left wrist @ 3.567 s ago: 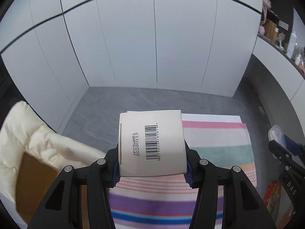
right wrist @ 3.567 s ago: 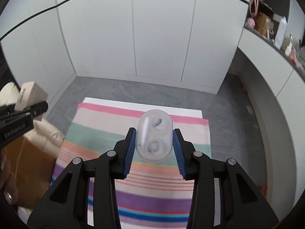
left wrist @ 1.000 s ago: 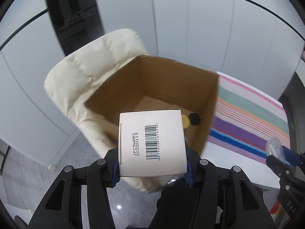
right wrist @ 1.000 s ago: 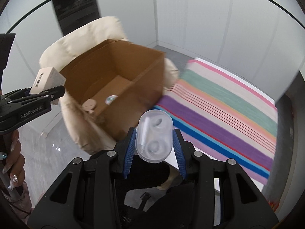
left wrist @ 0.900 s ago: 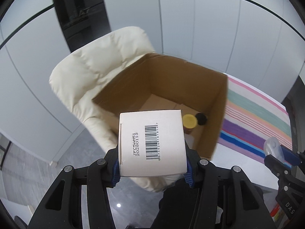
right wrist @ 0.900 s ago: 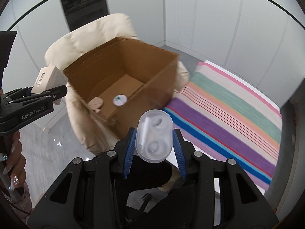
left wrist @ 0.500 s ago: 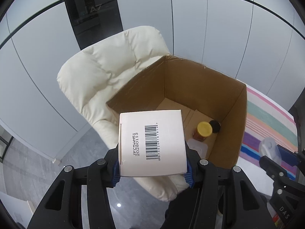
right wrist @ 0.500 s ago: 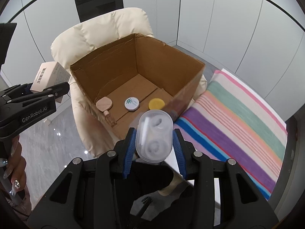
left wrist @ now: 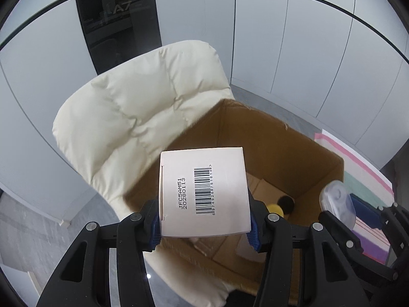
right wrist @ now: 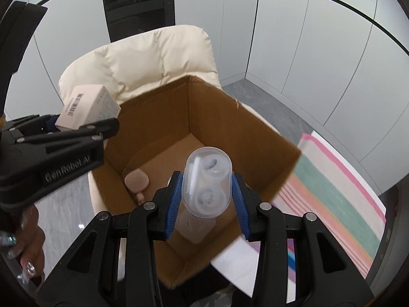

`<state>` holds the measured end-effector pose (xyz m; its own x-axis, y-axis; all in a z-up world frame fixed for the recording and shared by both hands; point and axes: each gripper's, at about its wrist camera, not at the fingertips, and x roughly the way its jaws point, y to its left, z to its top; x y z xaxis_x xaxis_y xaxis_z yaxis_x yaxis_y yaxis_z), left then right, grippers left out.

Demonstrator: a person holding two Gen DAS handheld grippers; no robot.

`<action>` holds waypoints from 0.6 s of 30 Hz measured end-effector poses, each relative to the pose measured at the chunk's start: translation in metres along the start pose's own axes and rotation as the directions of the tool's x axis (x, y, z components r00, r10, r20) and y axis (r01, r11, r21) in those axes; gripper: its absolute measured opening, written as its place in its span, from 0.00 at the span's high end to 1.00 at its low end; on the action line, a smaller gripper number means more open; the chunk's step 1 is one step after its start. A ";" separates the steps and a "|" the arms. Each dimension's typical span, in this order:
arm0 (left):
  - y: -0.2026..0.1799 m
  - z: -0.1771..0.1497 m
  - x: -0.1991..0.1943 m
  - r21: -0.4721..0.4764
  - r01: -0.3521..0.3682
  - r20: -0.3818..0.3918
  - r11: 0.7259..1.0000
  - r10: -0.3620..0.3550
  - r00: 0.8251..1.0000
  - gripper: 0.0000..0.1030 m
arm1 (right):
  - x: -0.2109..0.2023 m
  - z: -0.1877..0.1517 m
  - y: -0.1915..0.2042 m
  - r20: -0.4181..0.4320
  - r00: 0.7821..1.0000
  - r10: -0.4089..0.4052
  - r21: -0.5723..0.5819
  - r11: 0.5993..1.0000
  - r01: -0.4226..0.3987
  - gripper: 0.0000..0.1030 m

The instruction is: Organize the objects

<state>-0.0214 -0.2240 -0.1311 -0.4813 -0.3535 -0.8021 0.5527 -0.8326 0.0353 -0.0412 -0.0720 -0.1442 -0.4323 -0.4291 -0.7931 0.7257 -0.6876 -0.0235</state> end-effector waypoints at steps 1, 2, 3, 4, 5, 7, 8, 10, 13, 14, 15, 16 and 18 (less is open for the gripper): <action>-0.001 0.004 0.003 0.004 -0.004 0.000 1.000 0.003 1.000 0.48 | 0.003 0.006 0.000 0.004 1.000 0.004 0.002 1.000 -0.004 0.61; -0.002 0.006 0.005 0.007 -0.006 0.000 1.000 0.006 1.000 0.48 | 0.007 0.012 -0.001 0.007 1.000 0.004 0.004 1.000 -0.004 0.61; -0.004 0.009 0.008 0.011 -0.009 -0.001 1.000 0.009 1.000 0.48 | 0.010 0.016 0.000 0.010 1.000 0.003 0.006 1.000 -0.003 0.61; -0.005 0.011 0.009 0.013 -0.005 -0.003 1.000 0.006 1.000 0.48 | 0.013 0.020 0.000 0.012 1.000 0.004 0.009 1.000 -0.004 0.61; -0.005 0.012 0.011 0.015 0.000 -0.002 1.000 0.001 1.000 0.48 | 0.016 0.023 0.000 0.011 1.000 0.008 0.014 1.000 -0.009 0.61; -0.007 0.013 0.014 0.024 0.015 0.000 1.000 -0.015 1.000 0.47 | 0.021 0.025 -0.002 0.009 1.000 0.018 0.025 1.000 -0.019 0.60; -0.008 0.014 0.015 0.031 0.030 -0.004 0.999 -0.030 1.000 0.41 | 0.024 0.025 -0.003 0.009 1.000 0.022 0.036 0.999 -0.022 0.55; -0.006 0.014 0.018 0.024 0.054 -0.025 0.998 -0.053 0.998 0.24 | 0.028 0.025 -0.010 0.012 0.999 0.039 0.082 0.996 -0.040 0.17; 0.003 0.014 0.020 -0.023 0.065 -0.043 0.998 -0.066 0.997 0.05 | 0.030 0.022 -0.024 0.014 1.000 0.016 0.141 0.990 -0.017 0.05; 0.005 0.013 0.020 -0.035 0.075 -0.050 0.997 -0.077 0.996 0.04 | 0.031 0.021 -0.029 0.007 1.000 0.019 0.156 0.988 -0.019 0.04; 0.007 0.013 0.021 -0.046 0.089 -0.059 0.995 -0.092 0.994 0.04 | 0.033 0.021 -0.032 -0.005 1.000 0.024 0.169 0.985 -0.023 0.04; 0.009 0.014 0.022 -0.052 0.101 -0.070 0.994 -0.104 0.992 0.04 | 0.035 0.021 -0.036 -0.023 0.999 0.033 0.185 0.982 -0.028 0.04; 0.009 0.014 0.023 -0.056 0.100 -0.078 0.993 -0.104 0.992 0.04 | 0.034 0.020 -0.042 -0.033 0.999 0.039 0.207 0.978 -0.031 0.04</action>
<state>-0.0365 -0.2457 -0.1412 -0.4815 -0.2307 -0.8455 0.5390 -0.8387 -0.0781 -0.0971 -0.0692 -0.1583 -0.3860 -0.4357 -0.8131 0.6123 -0.7803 0.1275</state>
